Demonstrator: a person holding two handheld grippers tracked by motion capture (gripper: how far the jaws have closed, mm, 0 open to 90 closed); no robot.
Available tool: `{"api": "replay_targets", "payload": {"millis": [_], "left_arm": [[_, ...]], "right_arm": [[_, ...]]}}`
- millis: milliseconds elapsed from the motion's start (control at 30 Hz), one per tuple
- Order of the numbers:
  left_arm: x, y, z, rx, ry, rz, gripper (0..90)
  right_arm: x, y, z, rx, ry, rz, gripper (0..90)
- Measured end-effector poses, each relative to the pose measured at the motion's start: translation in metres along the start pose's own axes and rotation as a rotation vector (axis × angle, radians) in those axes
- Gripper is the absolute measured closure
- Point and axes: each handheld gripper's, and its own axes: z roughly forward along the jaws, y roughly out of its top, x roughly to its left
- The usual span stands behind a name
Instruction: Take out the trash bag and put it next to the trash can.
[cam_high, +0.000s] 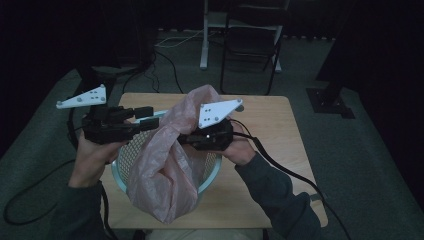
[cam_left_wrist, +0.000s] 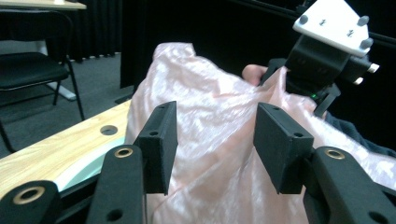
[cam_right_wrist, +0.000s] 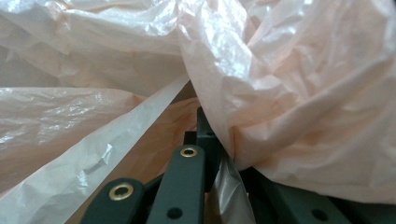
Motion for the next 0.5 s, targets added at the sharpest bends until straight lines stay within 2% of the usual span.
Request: {"api": "replay_targets", "payload": {"millis": [67, 133, 500], "left_arm": [[0.0, -0.001, -0.001, 0.0, 0.005, -0.003, 48.8], [0.0, -0.006, -0.006, 0.007, 0.037, -0.012, 47.6], [0.005, -0.025, -0.022, -0.01, 0.077, -0.035, 46.7]], "right_arm": [[0.0, 0.001, -0.001, -0.002, 0.0, -0.004, 86.1], [0.0, 0.002, -0.005, -0.004, -0.01, -0.004, 85.9], [-0.001, 0.005, -0.015, -0.027, -0.027, -0.011, 85.6]]}}
